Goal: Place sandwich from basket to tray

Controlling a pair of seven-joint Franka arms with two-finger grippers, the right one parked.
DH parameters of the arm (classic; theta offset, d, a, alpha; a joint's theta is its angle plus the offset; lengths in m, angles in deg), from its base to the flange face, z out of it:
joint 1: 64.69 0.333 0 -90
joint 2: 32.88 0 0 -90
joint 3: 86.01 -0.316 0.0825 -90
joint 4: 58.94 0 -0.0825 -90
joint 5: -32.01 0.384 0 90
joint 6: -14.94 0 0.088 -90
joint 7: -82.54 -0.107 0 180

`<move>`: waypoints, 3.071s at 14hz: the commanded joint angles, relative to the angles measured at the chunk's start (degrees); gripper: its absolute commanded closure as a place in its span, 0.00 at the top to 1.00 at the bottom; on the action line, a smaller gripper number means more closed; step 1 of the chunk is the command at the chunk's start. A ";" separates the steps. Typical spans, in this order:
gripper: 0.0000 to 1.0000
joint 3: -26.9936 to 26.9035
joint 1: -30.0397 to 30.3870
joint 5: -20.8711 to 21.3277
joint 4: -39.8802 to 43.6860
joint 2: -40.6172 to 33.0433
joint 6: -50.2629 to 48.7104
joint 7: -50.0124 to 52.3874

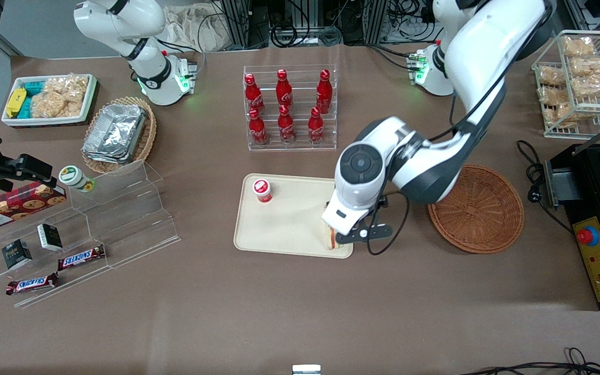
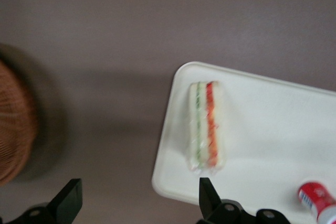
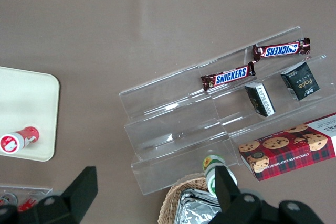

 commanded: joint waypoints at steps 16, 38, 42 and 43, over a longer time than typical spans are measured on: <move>1.00 -0.14 39.50 -20.43 -14.97 -35.10 -15.16 -45.20; 1.00 -41.22 4.85 -25.10 -20.35 -39.25 -9.01 -52.34; 1.00 -46.46 0.23 -25.28 -20.09 -40.13 -9.01 -52.43; 1.00 -46.46 0.23 -25.10 -19.57 -40.57 -9.01 -52.43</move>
